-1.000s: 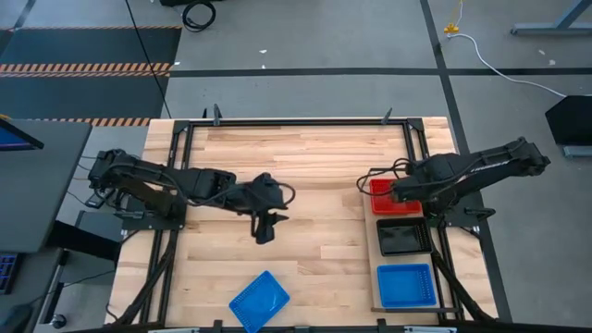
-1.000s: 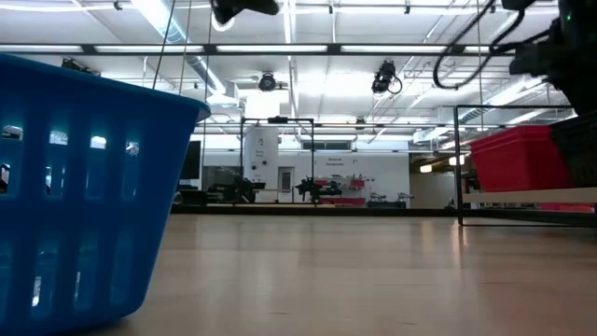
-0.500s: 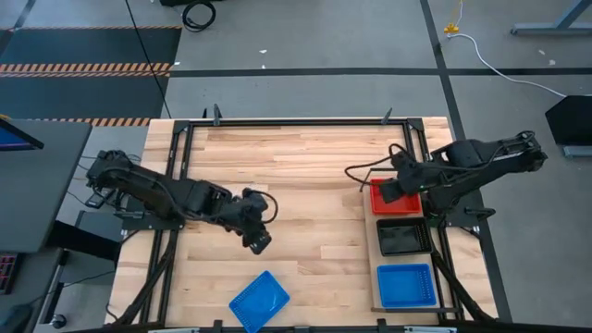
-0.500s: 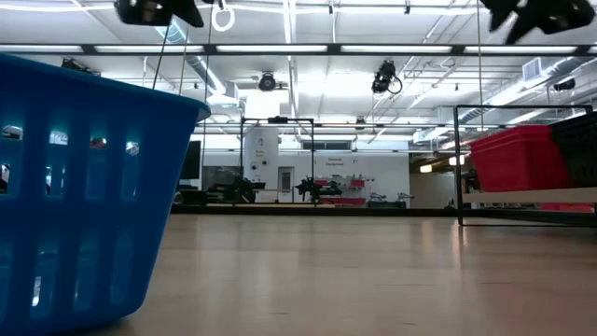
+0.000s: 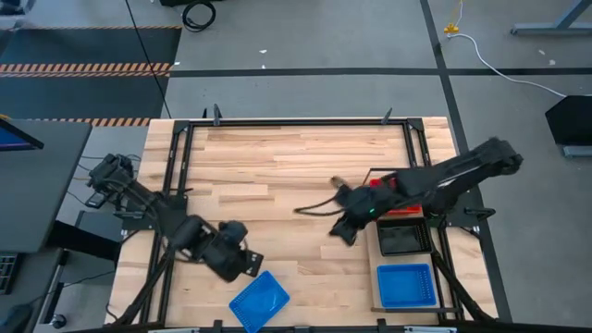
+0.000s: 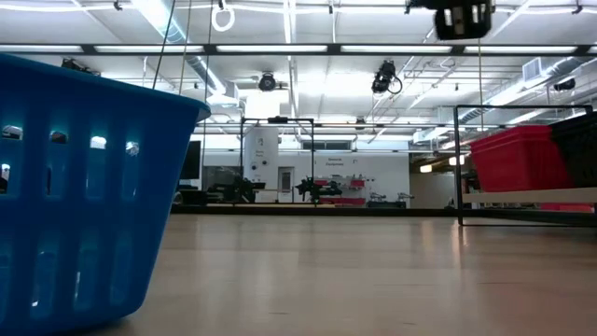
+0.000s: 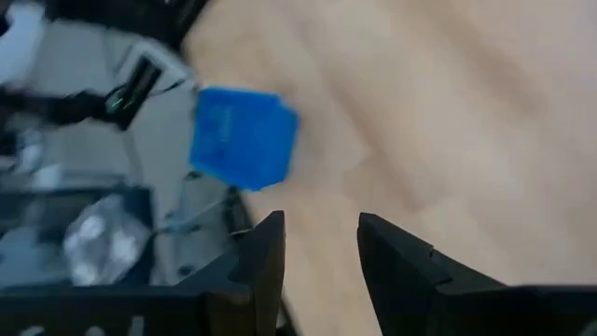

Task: Stack baskets on shelf by color
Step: Stack the blue bin on top of the blue bin on the shelf

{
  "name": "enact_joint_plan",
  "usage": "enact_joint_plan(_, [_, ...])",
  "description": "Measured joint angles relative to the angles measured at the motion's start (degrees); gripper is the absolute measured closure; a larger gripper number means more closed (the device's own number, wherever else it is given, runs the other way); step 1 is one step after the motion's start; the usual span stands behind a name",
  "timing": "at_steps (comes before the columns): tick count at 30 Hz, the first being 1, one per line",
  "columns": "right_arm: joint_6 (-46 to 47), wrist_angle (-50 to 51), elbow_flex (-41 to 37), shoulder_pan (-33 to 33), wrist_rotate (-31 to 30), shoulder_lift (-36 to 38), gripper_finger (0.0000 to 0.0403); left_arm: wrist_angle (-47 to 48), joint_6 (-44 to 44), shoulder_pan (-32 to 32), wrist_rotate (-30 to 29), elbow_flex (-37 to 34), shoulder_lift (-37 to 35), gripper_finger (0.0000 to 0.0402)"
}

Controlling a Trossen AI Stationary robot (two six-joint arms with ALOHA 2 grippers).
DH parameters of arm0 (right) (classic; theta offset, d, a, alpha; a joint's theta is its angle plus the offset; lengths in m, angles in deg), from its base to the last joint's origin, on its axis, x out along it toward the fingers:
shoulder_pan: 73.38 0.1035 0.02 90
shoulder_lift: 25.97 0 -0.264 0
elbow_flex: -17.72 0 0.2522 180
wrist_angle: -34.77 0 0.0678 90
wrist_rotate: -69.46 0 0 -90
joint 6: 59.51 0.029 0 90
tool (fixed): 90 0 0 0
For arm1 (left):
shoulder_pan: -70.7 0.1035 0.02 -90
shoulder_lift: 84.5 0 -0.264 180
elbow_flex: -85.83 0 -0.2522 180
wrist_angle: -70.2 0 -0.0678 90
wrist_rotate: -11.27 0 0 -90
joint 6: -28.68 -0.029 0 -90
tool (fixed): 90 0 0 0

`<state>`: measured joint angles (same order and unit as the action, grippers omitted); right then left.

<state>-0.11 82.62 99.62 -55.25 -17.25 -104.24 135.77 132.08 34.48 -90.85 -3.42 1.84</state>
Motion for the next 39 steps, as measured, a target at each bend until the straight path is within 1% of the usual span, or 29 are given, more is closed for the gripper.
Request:
enact_joint_plan(2, [0.0, -4.9, 0.5, 1.0, 2.3, -3.6, 0.0261, 0.9, 2.4, -1.8, -1.8, 0.0, -0.1, 0.0271])
enact_joint_plan(5, [-0.8, -10.2, 2.4, 2.9, 3.1, -8.8, 0.0262, 2.3, 4.2, -3.6, -4.4, 0.0, -1.0, 0.0271])
enact_joint_plan(10, [-3.0, -12.2, 9.0, 5.0, 3.9, -17.1, 0.0262, 2.1, 5.0, -3.4, -4.7, 0.0, -1.3, 0.0271])
enact_joint_plan(14, [-5.2, -10.3, 16.2, 6.0, 4.0, -23.9, 0.0262, 0.7, 1.9, -2.1, -4.7, 0.0, -1.3, 0.0271])
enact_joint_plan(17, [-5.6, -7.7, 21.8, 6.1, 3.7, -29.0, 0.0262, -0.7, -2.3, -1.2, -5.2, 0.0, -1.5, 0.0271])
enact_joint_plan(20, [-5.6, -4.3, 27.1, 6.1, 2.1, -33.8, 0.0262, -0.2, -6.6, -1.1, -7.3, 0.5, -2.9, 0.0271])
enact_joint_plan(23, [-4.3, -1.3, 31.2, 6.1, 1.5, -37.9, 0.0262, 3.1, -10.9, -2.1, -10.0, 2.3, -5.4, 0.0271])
enact_joint_plan(31, [2.2, -1.1, 36.8, 5.9, 0.3, -46.7, 0.0262, 16.5, -14.7, -9.7, -21.8, 7.8, -13.1, 0.0271])
enact_joint_plan(33, [3.9, -1.5, 37.2, 5.9, 0.4, -48.9, 0.0262, 17.7, -14.9, -10.6, -24.0, 8.2, -14.8, 0.0271])
enact_joint_plan(36, [5.6, -2.9, 37.9, 6.0, 0.4, -51.7, 0.0261, 17.8, -16.9, -11.3, -25.5, 8.2, -16.3, 0.0271])
enact_joint_plan(39, [6.8, -3.9, 38.6, 6.0, 0.9, -54.0, 0.0261, 17.8, -18.4, -11.3, -25.6, 8.2, -16.7, 0.0271])
